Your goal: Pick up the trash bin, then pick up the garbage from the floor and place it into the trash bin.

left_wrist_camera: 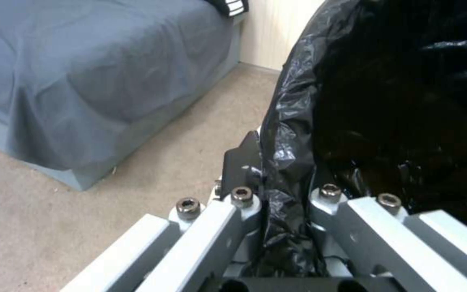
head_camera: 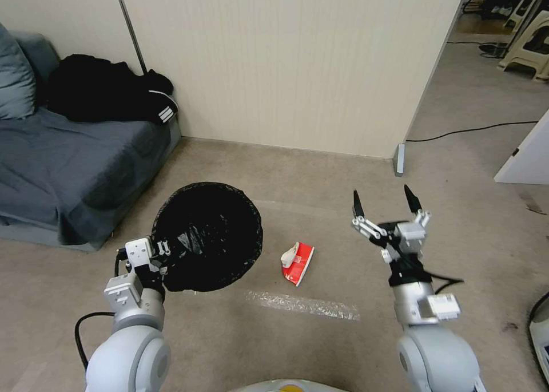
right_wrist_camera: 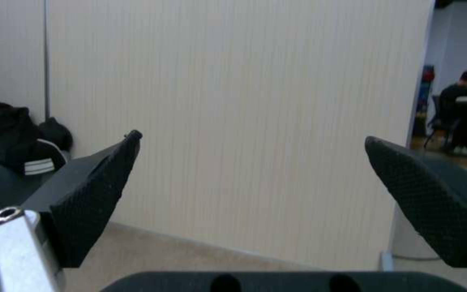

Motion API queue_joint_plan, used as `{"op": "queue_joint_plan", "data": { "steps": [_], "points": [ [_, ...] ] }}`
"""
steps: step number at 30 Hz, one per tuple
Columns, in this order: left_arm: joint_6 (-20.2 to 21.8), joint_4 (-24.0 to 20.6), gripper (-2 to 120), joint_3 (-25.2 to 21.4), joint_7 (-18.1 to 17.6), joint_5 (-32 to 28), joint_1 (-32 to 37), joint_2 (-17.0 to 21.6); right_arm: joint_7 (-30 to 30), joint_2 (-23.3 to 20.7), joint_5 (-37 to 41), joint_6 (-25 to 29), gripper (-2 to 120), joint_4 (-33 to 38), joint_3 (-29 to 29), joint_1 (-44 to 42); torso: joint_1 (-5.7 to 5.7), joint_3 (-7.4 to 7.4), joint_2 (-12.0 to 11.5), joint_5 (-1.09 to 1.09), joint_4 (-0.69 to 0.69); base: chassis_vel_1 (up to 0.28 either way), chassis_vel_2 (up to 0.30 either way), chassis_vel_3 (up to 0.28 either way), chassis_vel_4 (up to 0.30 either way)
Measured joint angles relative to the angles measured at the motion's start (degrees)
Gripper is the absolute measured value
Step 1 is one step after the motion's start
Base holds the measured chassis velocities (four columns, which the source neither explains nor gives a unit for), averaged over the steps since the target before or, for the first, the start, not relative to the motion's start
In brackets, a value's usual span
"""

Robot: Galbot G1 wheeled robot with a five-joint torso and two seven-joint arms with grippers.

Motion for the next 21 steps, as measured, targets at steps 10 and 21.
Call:
{"op": "queue_joint_plan", "data": {
  "steps": [10,21],
  "points": [
    [0.0,0.3,3,-0.8,0.0,1.9,0.3,-0.1,5.4,-4.9,9.3,-11.7,100,-2.9,-8.5,5.1,0.00,0.00,0.0,0.00,-0.01,0.000,0.000,0.000,0.000],
    [-0.8,-1.1,3,-1.4,0.0,3.2,2.4,-1.1,13.7,-8.2,28.2,-29.9,100,-12.5,-19.1,14.9,0.00,0.00,0.0,0.01,0.00,0.000,0.000,0.000,0.000]
  ]
}}
